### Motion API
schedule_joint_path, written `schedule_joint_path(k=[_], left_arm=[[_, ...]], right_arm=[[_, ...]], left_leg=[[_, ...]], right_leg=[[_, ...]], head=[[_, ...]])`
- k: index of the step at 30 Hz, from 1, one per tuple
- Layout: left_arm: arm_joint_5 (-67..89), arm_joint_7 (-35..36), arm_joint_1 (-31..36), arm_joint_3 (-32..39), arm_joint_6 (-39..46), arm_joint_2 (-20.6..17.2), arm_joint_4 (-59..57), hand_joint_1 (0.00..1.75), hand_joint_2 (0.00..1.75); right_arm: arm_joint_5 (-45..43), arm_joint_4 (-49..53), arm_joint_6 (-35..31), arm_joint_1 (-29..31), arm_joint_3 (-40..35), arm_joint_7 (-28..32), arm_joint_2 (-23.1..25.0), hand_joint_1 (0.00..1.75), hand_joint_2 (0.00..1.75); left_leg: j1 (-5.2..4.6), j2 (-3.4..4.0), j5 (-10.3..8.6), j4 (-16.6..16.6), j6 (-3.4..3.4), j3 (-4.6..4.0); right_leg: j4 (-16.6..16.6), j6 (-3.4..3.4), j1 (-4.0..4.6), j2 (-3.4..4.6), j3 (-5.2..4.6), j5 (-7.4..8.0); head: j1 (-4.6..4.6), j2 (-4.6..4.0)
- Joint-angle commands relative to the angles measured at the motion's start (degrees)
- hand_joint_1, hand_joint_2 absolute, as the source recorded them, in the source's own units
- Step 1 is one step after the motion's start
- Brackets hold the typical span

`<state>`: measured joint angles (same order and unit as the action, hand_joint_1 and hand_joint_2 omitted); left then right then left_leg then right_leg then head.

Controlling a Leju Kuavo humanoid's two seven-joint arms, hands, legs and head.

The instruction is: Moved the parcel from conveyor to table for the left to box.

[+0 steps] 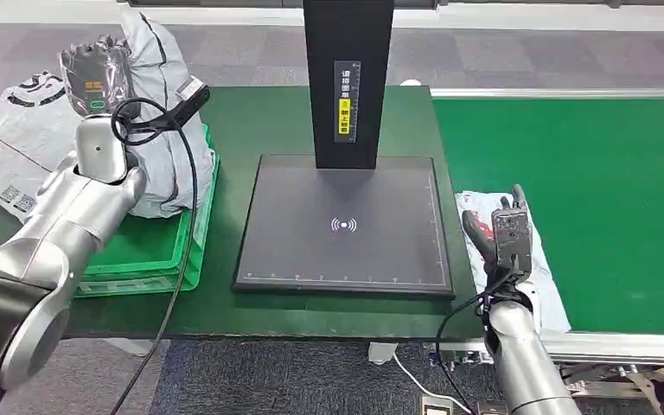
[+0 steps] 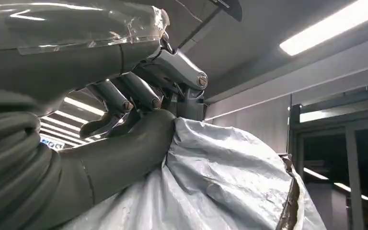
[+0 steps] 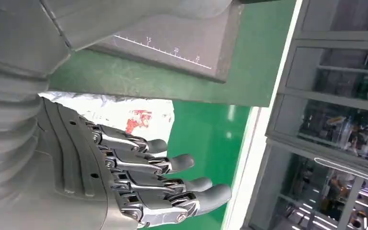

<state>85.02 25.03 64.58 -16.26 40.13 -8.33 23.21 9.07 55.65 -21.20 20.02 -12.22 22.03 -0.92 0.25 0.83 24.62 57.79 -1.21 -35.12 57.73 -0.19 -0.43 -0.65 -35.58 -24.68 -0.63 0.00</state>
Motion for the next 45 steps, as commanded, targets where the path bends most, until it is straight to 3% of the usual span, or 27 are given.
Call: schedule_joint_path(k=[1,13,14,15,17,21,28,32,40,41,45], left_arm=[[0.10,0.03,3.03,3.49,-0.13,1.22,-3.09,1.75,1.75],[0.10,0.03,3.03,3.49,-0.13,1.22,-3.09,1.75,1.75],[4.98,7.23,7.48,-3.71,-7.33,-4.93,-10.29,0.00,1.75],[4.98,14.97,0.95,-4.06,-32.46,-8.33,-11.35,0.00,1.75],[4.34,13.92,-2.06,-3.28,-28.71,-12.25,-12.22,0.00,1.75],[4.98,14.53,-0.78,-3.51,-29.70,-11.71,-12.21,0.00,1.75],[4.55,14.81,-0.21,-1.72,-28.03,-11.71,-11.66,0.00,1.75],[4.54,13.90,-1.16,-1.23,-25.64,-11.98,-11.53,0.00,1.75],[4.64,14.04,-1.39,-1.04,-25.78,-11.39,-11.73,0.00,1.75],[4.40,13.14,-2.13,-0.47,-22.81,-11.36,-10.71,0.00,1.75],[4.98,13.08,-0.48,-2.18,-22.07,-8.91,-11.34,0.00,1.75]], right_arm=[[-0.20,-0.71,0.20,1.29,1.40,-0.30,-0.30,0.00,1.75],[-0.20,-0.71,0.20,1.29,1.40,-0.30,-0.30,0.00,1.75],[-0.97,-2.41,4.82,3.08,0.53,-1.67,-0.24,0.00,1.75],[-0.31,-6.48,5.98,7.42,0.79,-2.11,0.76,0.00,1.75],[0.40,-9.65,6.22,10.52,0.79,-2.65,0.83,0.00,1.75],[-0.09,-9.70,6.55,9.95,1.45,-2.03,-0.53,0.00,1.75],[-0.19,-7.28,6.81,6.51,2.06,-1.38,-1.19,0.00,1.75],[-0.02,-7.37,5.91,6.02,2.05,-0.91,-0.73,0.00,1.75],[-0.56,-7.72,6.09,5.75,2.35,-0.77,-0.46,0.00,1.75],[-0.62,-8.36,5.71,5.99,2.41,-0.30,0.03,0.00,1.75],[0.06,-4.67,3.62,3.33,3.09,-1.03,0.09,0.00,1.75]], left_leg=[[0.01,-0.07,0.01,0.01,0.01,0.00],[0.02,-0.09,0.04,0.01,0.02,0.06],[0.04,-0.07,0.03,0.02,0.02,0.03],[0.04,-0.11,0.07,0.01,0.03,0.11],[-0.12,0.52,0.10,-0.11,0.01,0.21],[-0.08,1.13,0.20,-0.24,-0.12,0.56],[0.27,-0.26,-0.08,-0.08,-0.21,0.19],[0.25,0.05,-0.04,-0.11,-0.23,0.20],[0.23,-0.10,-0.08,-0.08,-0.24,0.11],[0.26,-0.10,-0.09,-0.10,-0.26,0.13],[0.27,-0.20,-0.09,-0.18,-0.23,0.27]], right_leg=[[-0.01,0.01,0.01,-0.02,0.02,-0.02],[-0.01,0.02,0.01,-0.01,0.09,-0.05],[-0.02,0.01,0.03,-0.01,0.06,-0.03],[-0.03,0.02,0.03,-0.01,0.15,-0.07],[0.04,0.00,-0.13,0.57,0.11,0.04],[0.00,-0.20,-0.17,1.16,0.12,0.15],[0.00,-0.28,0.23,-0.21,0.19,-0.06],[0.00,-0.30,0.20,0.10,0.15,0.00],[0.06,-0.31,0.16,-0.05,0.06,-0.02],[0.02,-0.31,0.17,-0.04,0.09,-0.01],[-0.07,-0.28,0.17,-0.09,0.27,-0.04]], head=[[0.00,0.00],[0.00,0.00],[0.00,0.00],[0.00,0.00],[0.02,-0.02],[-0.02,-0.02],[0.02,-0.02],[0.02,-0.02],[0.02,0.00],[0.02,-0.02],[0.02,-0.02]])
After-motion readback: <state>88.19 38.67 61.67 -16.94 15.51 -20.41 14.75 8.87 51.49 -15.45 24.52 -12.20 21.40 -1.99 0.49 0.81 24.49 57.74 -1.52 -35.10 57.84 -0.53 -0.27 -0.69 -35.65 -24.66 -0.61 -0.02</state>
